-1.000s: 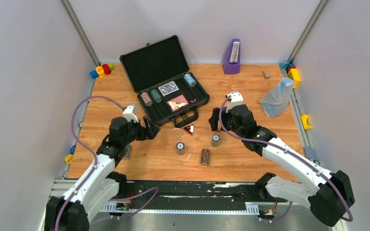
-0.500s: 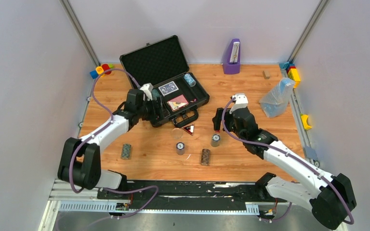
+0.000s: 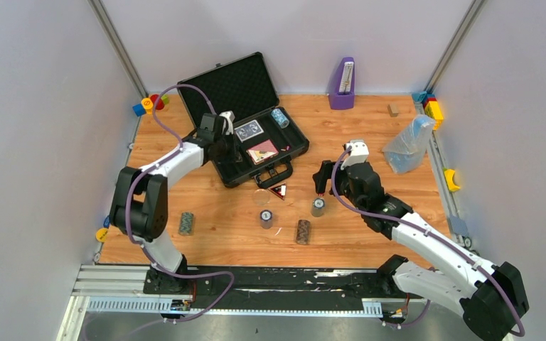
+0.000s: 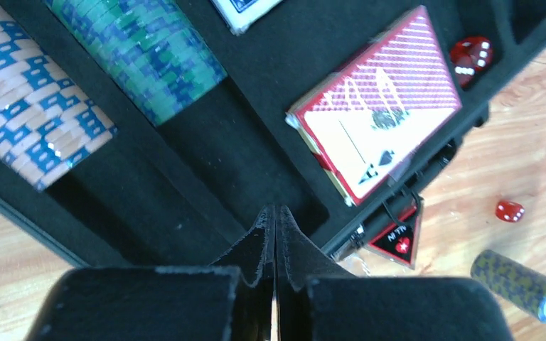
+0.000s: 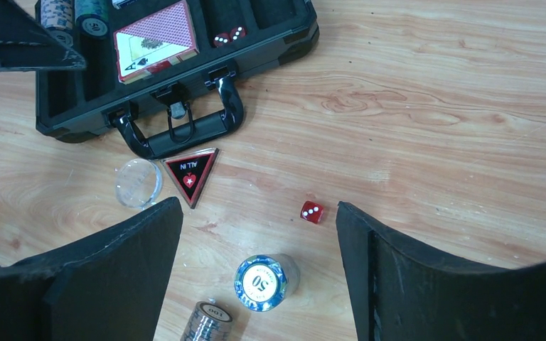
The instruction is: Pack up texas hold em set
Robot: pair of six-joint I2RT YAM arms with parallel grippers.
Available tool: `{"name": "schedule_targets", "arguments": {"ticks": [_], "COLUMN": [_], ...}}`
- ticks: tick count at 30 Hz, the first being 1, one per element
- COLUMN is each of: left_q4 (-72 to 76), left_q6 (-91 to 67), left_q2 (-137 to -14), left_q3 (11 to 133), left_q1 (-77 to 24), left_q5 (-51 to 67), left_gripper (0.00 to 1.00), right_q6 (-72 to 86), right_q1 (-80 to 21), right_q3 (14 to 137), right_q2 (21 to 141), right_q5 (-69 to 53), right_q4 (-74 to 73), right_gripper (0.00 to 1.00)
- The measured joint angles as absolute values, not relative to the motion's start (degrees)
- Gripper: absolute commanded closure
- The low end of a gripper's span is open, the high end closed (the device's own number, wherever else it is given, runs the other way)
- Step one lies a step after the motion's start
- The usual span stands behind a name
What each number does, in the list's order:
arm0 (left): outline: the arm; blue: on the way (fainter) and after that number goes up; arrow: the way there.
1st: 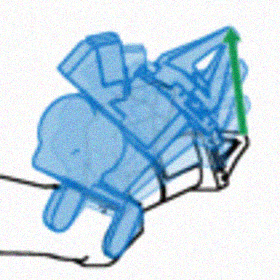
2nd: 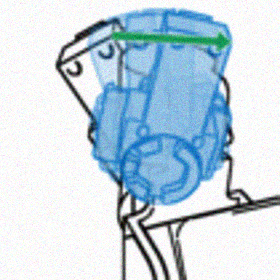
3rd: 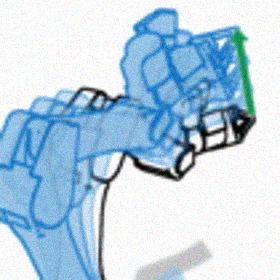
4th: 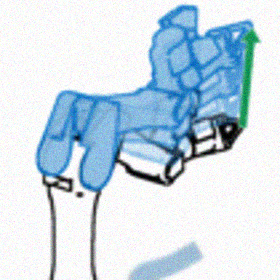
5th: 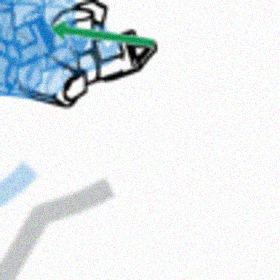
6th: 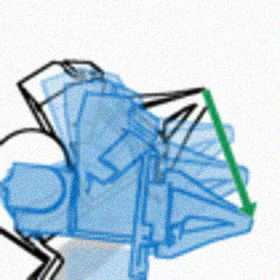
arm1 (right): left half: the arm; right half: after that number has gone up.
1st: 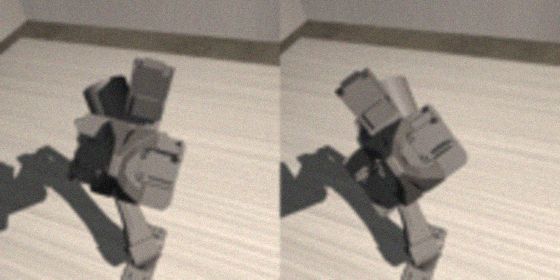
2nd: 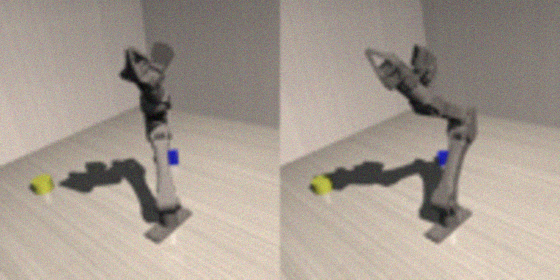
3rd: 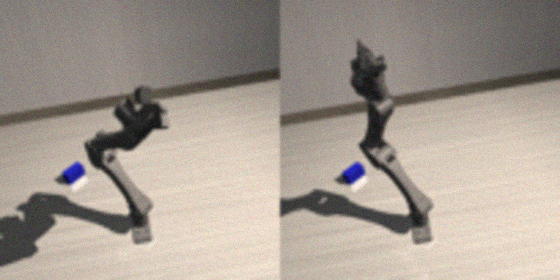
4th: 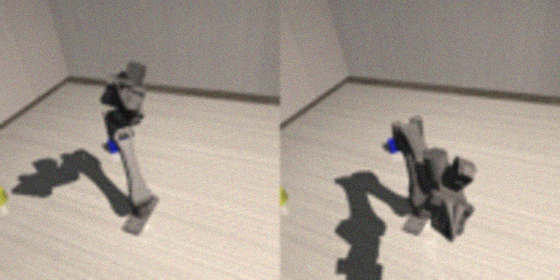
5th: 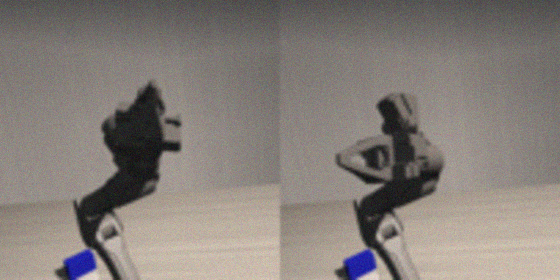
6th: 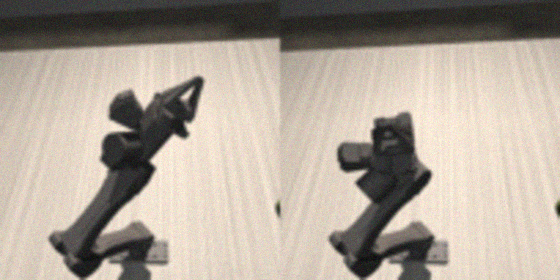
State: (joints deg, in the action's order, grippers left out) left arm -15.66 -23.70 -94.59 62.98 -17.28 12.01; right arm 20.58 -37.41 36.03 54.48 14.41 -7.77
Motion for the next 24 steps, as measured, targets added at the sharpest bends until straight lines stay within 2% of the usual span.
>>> {"name": "schedule_targets", "arguments": {"ticks": [16, 22, 24], "left_q4": [-20.9, -21.9, -22.0], "left_q6": [-23.9, -23.9, -23.9], "left_q2": [-108.7, -109.6, -109.6], "left_q3": [76.9, 77.7, 77.8], "left_q1": [-17.4, -17.5, -17.4], "left_q5": [-2.9, -5.2, -5.2], "left_gripper": [1.00, 1.00, 1.00], "right_q6": [20.8, 21.6, 22.3], "right_q1": [-37.4, -37.4, -37.4], "right_q3": [35.5, 35.5, 35.4], "right_q2": [54.5, 55.9, 56.5], "right_q5": [13.2, 11.2, 10.7], "right_q4": [-7.2, -6.8, -7.4], "right_gripper": [0.19, 0.04, 0.03]}}
